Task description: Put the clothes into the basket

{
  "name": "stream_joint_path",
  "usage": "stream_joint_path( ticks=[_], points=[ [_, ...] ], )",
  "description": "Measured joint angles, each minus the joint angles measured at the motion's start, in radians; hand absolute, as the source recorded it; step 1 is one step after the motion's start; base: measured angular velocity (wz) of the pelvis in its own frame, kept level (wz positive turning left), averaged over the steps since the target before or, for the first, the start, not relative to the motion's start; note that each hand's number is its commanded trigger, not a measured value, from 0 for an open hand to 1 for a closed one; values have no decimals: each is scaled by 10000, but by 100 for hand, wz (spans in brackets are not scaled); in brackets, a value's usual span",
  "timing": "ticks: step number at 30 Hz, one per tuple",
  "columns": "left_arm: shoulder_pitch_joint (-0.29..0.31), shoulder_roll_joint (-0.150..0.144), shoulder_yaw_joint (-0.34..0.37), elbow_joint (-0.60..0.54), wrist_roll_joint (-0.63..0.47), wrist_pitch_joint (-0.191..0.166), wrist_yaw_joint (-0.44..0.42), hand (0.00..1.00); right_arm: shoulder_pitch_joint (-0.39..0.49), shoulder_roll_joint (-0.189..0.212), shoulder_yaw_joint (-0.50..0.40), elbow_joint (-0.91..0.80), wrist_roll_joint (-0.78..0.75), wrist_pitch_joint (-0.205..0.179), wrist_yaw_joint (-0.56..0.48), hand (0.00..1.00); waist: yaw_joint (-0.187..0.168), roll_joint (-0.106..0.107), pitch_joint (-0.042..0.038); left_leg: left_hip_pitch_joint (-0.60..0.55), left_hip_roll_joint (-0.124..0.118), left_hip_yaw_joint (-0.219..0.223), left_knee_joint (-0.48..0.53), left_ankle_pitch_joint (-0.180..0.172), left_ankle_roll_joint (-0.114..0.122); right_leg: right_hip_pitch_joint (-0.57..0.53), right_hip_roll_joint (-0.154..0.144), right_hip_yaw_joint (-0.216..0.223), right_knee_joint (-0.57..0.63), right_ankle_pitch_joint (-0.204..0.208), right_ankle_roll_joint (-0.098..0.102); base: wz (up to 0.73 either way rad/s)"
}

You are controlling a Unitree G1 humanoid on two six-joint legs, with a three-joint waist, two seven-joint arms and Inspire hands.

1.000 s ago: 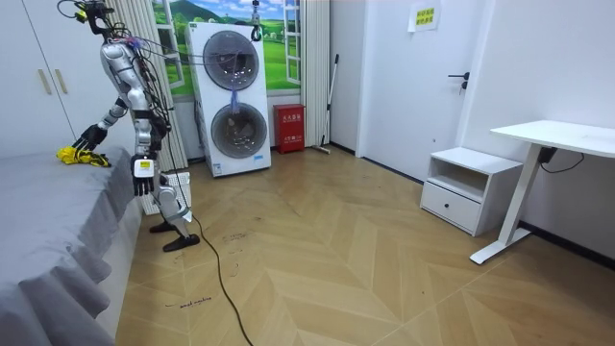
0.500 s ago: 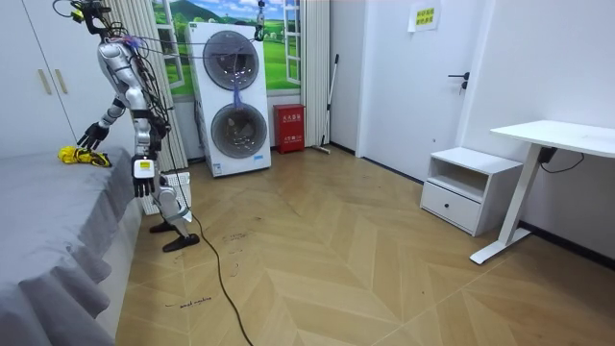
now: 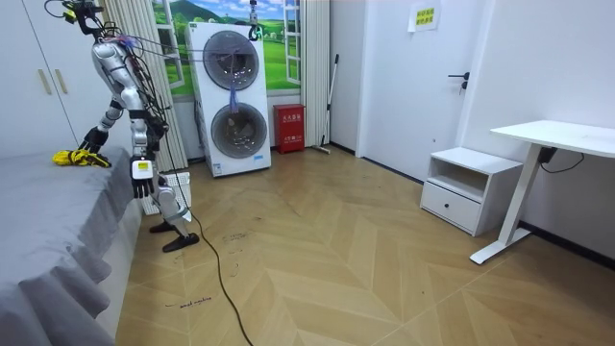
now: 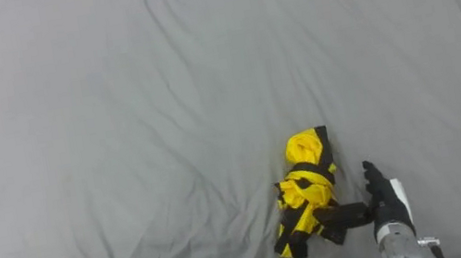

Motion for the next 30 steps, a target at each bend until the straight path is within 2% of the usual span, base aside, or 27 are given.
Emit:
stream_joint_path(
  ticks=[12,20,27,30],
  points=[
    [4,9,-24,-17,-10,-147,-109,0,112,125,-2,-1059,-420,-54,290,0,-16,-1,-1,-32,0,28,-2,-1,0,-49,12,37,4,-32,21,0],
    [11,-7,-45,-15,-7,-147,-138,0,433,745,98,-2136,-801,-51,847,0,-52,-9,-6,2,-1,31,-1,-1,0,-15,-3,25,25,-32,21,0],
    [8,5,-240,10,-10,-232,-286,0,432,788,123,-2431,-907,-51,1066,0,-61,6,-8,16,6,23,-69,-1,1,-16,21,20,19,-31,20,0],
    [2,6,-305,21,-12,-215,-339,0,433,771,419,-2609,-888,-52,1130,0,-19,37,-5,45,9,18,-134,-2,1,-18,30,2,3,-29,17,0]
  ],
)
